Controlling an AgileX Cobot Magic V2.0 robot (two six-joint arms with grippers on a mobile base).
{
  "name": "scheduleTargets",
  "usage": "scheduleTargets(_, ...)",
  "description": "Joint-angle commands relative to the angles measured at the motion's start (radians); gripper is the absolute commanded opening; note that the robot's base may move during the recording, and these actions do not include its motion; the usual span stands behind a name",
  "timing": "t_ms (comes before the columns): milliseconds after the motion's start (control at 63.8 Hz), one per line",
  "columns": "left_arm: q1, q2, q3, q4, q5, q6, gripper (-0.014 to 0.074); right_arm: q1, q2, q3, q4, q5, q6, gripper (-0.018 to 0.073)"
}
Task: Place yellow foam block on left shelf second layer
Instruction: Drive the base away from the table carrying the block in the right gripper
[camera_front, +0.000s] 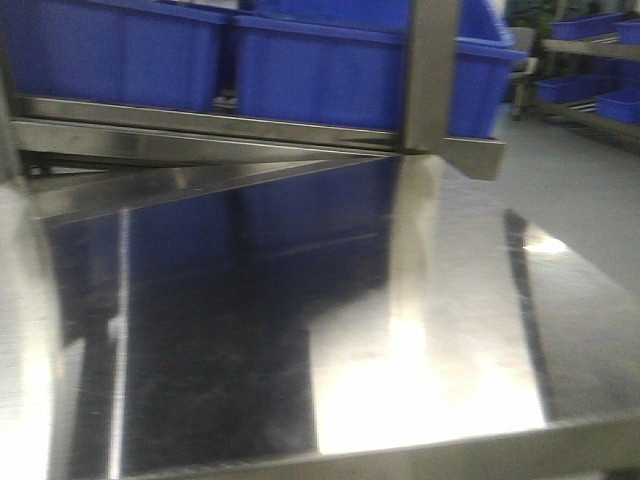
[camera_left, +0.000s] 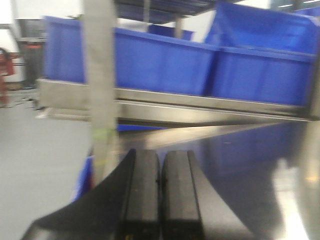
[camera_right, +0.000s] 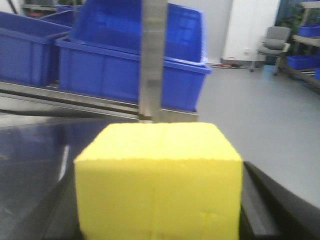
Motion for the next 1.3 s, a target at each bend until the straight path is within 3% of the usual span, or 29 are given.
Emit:
scheduleTargets(0, 0.001, -0.02, 0.027, -0.006, -0.082, -0.003, 0.0124, -0.005, 0.006, -0.027, -0.01, -0.1, 0.0, 0.052)
scheduleTargets(1286, 0.001, -0.02, 0.027, -0.006, -0.082, -0.003, 0.0124, -0.005, 0.006, -0.027, -0.01, -0.1, 0.0, 0.052)
